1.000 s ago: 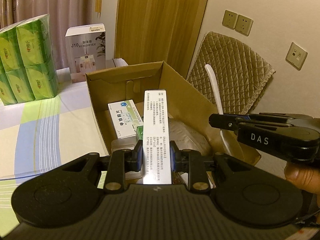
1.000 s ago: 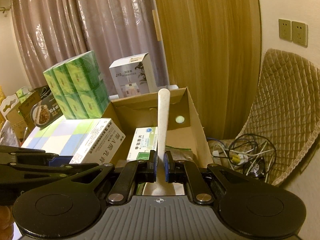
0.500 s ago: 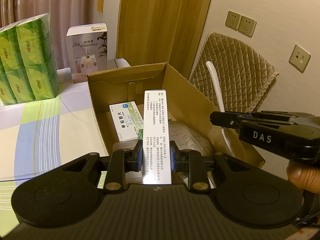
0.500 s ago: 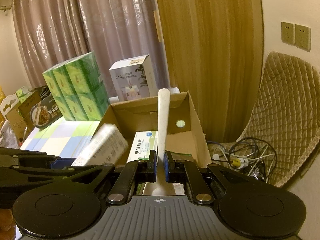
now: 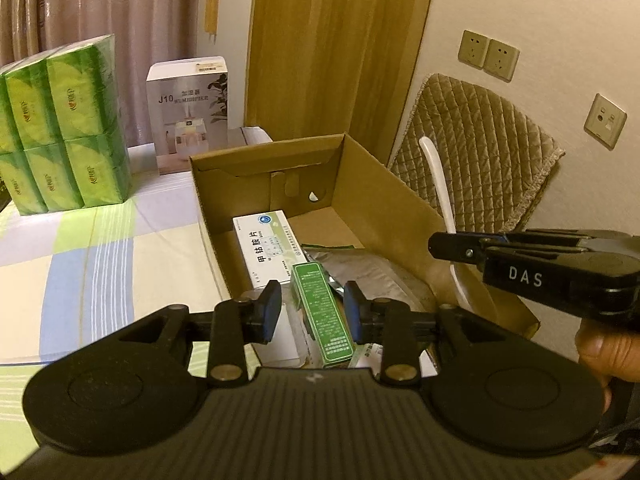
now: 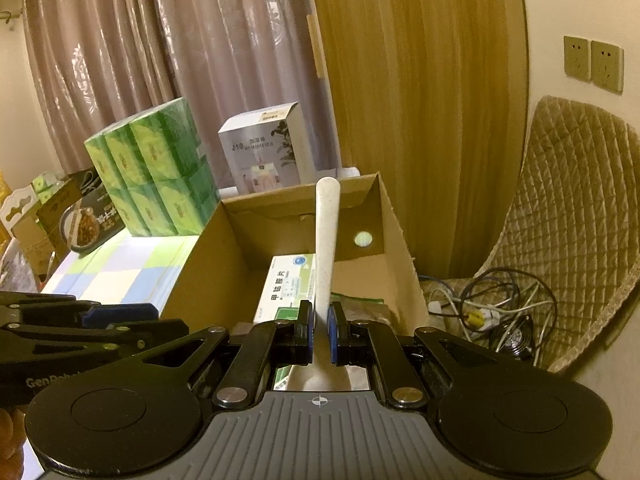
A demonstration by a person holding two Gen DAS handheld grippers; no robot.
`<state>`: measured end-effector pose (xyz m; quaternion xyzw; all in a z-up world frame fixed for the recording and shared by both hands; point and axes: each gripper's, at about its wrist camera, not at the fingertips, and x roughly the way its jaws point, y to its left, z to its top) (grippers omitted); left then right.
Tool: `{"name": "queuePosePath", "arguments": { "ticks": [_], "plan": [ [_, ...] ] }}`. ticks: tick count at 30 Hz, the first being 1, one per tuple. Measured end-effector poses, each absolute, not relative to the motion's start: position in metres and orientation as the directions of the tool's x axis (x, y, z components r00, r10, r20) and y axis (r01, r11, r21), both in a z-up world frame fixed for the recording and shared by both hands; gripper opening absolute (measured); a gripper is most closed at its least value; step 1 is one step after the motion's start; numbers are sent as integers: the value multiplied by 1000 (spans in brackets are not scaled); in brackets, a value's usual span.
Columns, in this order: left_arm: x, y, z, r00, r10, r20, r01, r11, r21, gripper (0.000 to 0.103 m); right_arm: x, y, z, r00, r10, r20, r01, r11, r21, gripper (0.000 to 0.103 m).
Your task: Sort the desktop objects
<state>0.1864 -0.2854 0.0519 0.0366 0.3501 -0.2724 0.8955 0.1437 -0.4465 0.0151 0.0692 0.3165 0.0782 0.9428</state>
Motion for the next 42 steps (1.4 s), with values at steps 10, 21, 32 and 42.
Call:
{"name": "queuePosePath", "arguments": {
  "ticks": [10,21,32,42],
  "plan": [
    [182,-275,51,609,-457,-648,499,856,-135,30,150,-438,21,795,236,-559,-139,968,210,5],
    [175,-263,48,611,-446,-654,482,865,-139,38,132,-447,19,809,208,-550,-94,969,227,51],
    [146,-243,52,617,-436,-655,462,875,-147,64,78,-452,17,811,210,-546,-51,955,292,76],
    [109,-223,60,655,-413,-632,452,885,-110,97,29,-436,13,798,212,-564,-44,954,297,94]
  ]
}}
